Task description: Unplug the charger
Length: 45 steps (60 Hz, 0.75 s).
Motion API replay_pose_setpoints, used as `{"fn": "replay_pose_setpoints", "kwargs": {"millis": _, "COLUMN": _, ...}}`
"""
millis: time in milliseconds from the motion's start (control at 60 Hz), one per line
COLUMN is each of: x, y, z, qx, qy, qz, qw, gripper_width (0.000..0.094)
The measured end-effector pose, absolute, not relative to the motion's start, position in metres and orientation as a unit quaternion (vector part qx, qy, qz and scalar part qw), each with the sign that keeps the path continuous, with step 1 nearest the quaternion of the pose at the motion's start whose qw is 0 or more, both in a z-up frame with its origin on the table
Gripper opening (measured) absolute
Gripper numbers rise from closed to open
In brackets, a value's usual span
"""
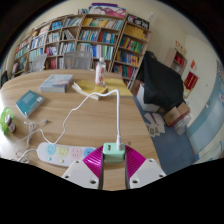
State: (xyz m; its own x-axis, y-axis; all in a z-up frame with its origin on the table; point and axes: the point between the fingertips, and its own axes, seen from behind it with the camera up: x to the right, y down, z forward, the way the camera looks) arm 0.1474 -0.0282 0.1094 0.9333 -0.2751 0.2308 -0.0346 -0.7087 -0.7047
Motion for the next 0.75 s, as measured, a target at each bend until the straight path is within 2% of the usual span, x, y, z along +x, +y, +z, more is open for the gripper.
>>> {"fn": "replay_pose_setpoints", "kwargs": {"millis": 117, "x": 0.167, "y": -0.046, "z": 0.032, "qx": -0.948, "qy": 0.085, "qz": -0.113, "qw": 0.286, "gripper_width": 0.0295}}
{"fn": "replay_pose_setpoints", "kwargs": {"millis": 267, "x": 0.188, "y": -0.058, "z": -0.005, "qx": -0.968, "qy": 0.043, "qz": -0.067, "qw": 0.239, "gripper_width": 0.0323}}
{"fn": "replay_pose_setpoints", "kwargs": {"millis": 433, "x": 0.2, "y": -0.041, "z": -0.01, "qx": -0.966, "qy": 0.021, "qz": -0.039, "qw": 0.255, "gripper_width": 0.0387}}
{"fn": "replay_pose_setpoints", "kwargs": {"millis": 533, "x": 0.197, "y": -0.035, "z": -0.007, "qx": -0.963, "qy": 0.012, "qz": -0.01, "qw": 0.27, "gripper_width": 0.0695}}
{"fn": "replay_pose_setpoints", "kwargs": {"millis": 617, "x": 0.197, "y": -0.038, "z": 0.003, "qx": -0.959, "qy": -0.002, "qz": 0.009, "qw": 0.283, "gripper_width": 0.0855}}
{"fn": "replay_pose_setpoints", "kwargs": {"millis": 750, "x": 0.203, "y": -0.059, "z": 0.027, "qx": -0.951, "qy": -0.003, "qz": 0.043, "qw": 0.306, "gripper_width": 0.0841}}
